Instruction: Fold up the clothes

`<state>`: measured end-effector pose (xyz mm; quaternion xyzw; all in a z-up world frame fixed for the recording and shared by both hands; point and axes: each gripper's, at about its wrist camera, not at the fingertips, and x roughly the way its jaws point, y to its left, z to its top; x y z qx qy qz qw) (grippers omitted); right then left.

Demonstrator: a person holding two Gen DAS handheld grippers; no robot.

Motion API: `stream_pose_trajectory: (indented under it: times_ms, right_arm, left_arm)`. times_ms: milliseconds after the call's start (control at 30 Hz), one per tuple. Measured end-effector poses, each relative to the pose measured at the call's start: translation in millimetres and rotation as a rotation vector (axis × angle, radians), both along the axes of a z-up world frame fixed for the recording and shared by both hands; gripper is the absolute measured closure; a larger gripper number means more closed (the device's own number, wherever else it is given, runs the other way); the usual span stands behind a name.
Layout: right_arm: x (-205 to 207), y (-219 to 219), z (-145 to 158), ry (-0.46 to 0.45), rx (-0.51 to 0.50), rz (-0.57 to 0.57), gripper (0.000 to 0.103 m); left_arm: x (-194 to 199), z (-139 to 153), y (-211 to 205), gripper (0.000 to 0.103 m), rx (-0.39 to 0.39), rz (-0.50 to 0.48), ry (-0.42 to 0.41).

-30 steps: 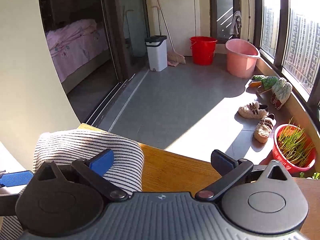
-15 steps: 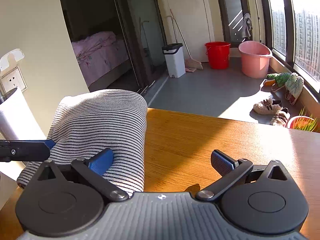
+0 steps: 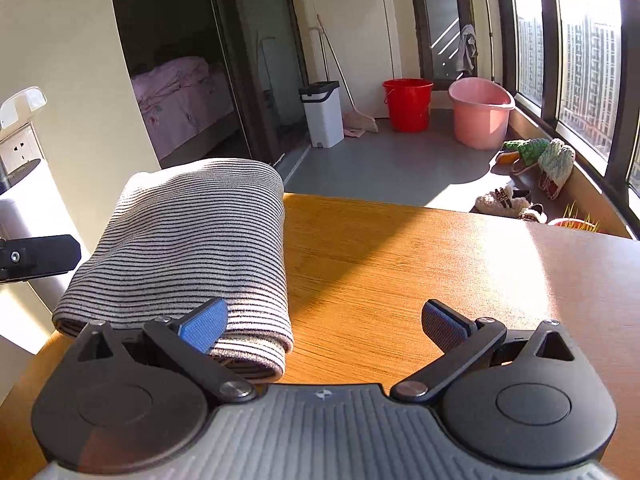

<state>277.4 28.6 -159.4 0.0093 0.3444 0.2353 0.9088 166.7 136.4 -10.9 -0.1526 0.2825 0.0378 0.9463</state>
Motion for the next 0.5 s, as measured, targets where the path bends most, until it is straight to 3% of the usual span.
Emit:
stream_pose_trajectory:
  times_ms: [133, 267, 367, 500]
  right_arm:
    - [-31.6, -6.5, -10.4, 0.071, -0.021, -0.004, 0.0]
    - [-66.9, -0.1, -19.7, 0.009, -0.1, 0.013, 0.0]
    - [-86.0, 7.9, -25.7, -0.049, -0.17, 0.006, 0.0]
    - [-90.0, 5.0, -27.8, -0.066, -0.161, -0.022, 0.0]
  left_arm:
    - [-28.2, -8.5, -13.4, 0.0, 0.044, 0.085, 0.035]
    - [-49.1, -34.5, -23.5, 0.0, 0.015, 0.156, 0.123]
    - [-60.7, -36.9, -33.5, 0.0, 0.061, 0.19, 0.097]
    - [-67.5, -41.5, -41.0, 0.0, 0.117, 0.17, 0.091]
